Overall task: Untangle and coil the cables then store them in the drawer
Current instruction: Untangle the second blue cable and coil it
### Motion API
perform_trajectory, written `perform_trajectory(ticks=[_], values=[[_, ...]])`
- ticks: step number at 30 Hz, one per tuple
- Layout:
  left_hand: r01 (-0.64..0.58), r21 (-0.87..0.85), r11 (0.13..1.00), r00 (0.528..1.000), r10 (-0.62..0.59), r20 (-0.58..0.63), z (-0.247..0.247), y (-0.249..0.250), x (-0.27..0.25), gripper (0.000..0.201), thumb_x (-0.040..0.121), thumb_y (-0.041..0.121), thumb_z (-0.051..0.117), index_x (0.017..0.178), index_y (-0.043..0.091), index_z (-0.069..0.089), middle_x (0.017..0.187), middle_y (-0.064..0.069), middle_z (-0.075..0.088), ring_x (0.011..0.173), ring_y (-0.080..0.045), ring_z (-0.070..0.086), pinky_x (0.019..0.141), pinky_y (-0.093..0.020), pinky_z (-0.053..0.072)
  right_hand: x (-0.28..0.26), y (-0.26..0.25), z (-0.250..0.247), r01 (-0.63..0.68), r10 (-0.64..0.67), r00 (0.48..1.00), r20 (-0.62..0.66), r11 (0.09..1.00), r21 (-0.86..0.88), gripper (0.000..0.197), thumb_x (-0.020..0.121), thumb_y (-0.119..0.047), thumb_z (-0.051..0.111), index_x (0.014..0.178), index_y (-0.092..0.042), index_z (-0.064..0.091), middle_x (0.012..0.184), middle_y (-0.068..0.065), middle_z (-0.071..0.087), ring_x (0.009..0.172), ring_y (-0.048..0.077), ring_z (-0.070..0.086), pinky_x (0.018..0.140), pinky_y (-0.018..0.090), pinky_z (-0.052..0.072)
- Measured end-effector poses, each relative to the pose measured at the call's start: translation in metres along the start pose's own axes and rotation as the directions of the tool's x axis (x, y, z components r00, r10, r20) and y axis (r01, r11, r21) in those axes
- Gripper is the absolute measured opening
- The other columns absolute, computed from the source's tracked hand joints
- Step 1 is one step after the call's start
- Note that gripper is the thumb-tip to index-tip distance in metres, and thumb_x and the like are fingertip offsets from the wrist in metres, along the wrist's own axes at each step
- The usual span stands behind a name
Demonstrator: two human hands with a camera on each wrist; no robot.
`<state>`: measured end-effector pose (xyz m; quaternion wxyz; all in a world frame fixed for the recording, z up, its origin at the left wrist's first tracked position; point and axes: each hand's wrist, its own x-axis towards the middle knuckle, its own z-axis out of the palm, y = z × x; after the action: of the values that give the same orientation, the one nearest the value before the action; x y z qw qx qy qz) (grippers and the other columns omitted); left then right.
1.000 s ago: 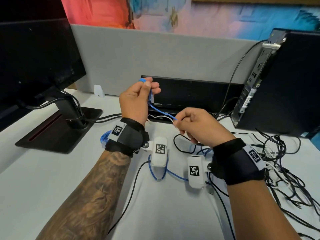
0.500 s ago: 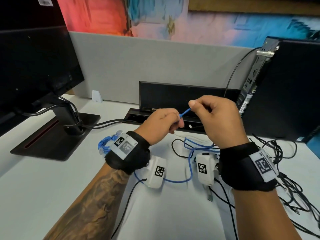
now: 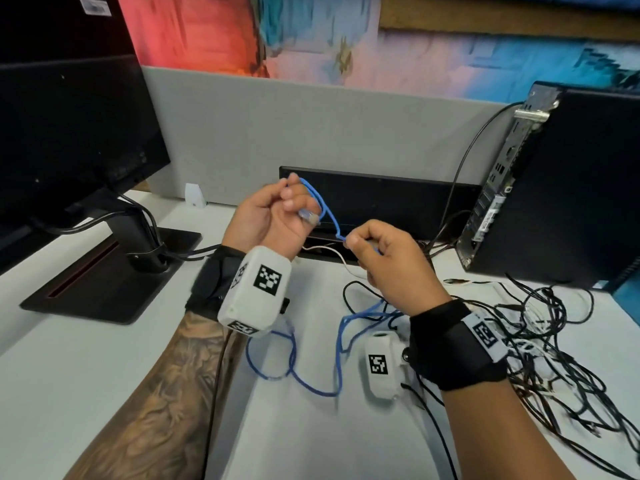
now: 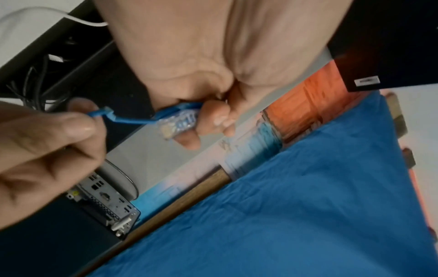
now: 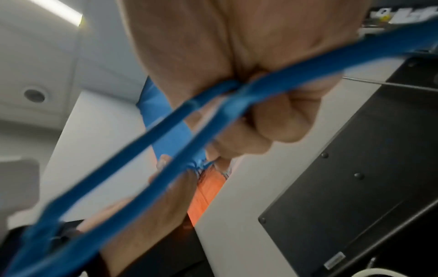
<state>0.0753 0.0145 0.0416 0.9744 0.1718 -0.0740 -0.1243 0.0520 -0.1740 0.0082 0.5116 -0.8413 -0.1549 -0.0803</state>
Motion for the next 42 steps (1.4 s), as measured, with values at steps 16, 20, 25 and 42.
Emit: perform_trajectory(ticks=[16,20,25,42], values=[[-0.417,0.262,0.870,0.900,0.435,-0.015,0.017,0.005,-0.003,0.023,0.104,0.011,0.040,0.095,0.006,0.060,0.077,-0.002,0.065,0.075,-0.009,0.065,0.090,-0.031,0.056,-0.009,-0.020,0.021,0.155,-0.153,0.988,0.031,0.985,-0.074,0.006,0.100,-0.033,0.061,0.097,-0.028,0.059,0.058,-0.023,0.054,0.054,0.004,0.048,0.056,0.018,0.036],[-0.425,0.267,0.865,0.898,0.441,-0.001,0.014,0.009,-0.003,0.024,0.105,0.011,0.039,0.093,0.006,0.060,0.076,-0.002,0.065,0.077,-0.010,0.064,0.094,-0.032,0.055,-0.010,-0.022,0.021,0.141,-0.141,0.989,-0.036,0.990,-0.002,0.018,0.104,-0.028,0.053,0.087,-0.023,0.055,0.061,-0.005,0.063,0.054,0.003,0.052,0.062,0.020,0.041],[-0.445,0.423,0.790,0.875,0.483,0.018,0.006,-0.002,0.002,0.020,0.104,0.010,0.042,0.100,0.003,0.061,0.080,-0.004,0.065,0.077,-0.013,0.065,0.093,-0.034,0.055,-0.010,-0.019,0.018,0.096,-0.098,0.995,-0.037,0.994,-0.054,0.034,0.106,-0.032,0.046,0.078,-0.020,0.063,0.065,0.000,0.065,0.056,0.004,0.052,0.063,0.030,0.048],[-0.068,0.997,0.043,0.996,-0.052,0.070,-0.004,-0.017,-0.012,0.037,0.106,0.015,0.039,0.092,-0.004,0.067,0.070,-0.010,0.060,0.056,-0.011,0.053,0.065,-0.025,0.047,-0.009,-0.033,-0.043,-0.062,0.056,0.998,0.030,0.970,0.234,0.025,0.099,-0.022,0.064,0.083,-0.005,0.072,0.052,-0.011,0.048,0.040,0.003,0.040,0.044,0.017,0.035]])
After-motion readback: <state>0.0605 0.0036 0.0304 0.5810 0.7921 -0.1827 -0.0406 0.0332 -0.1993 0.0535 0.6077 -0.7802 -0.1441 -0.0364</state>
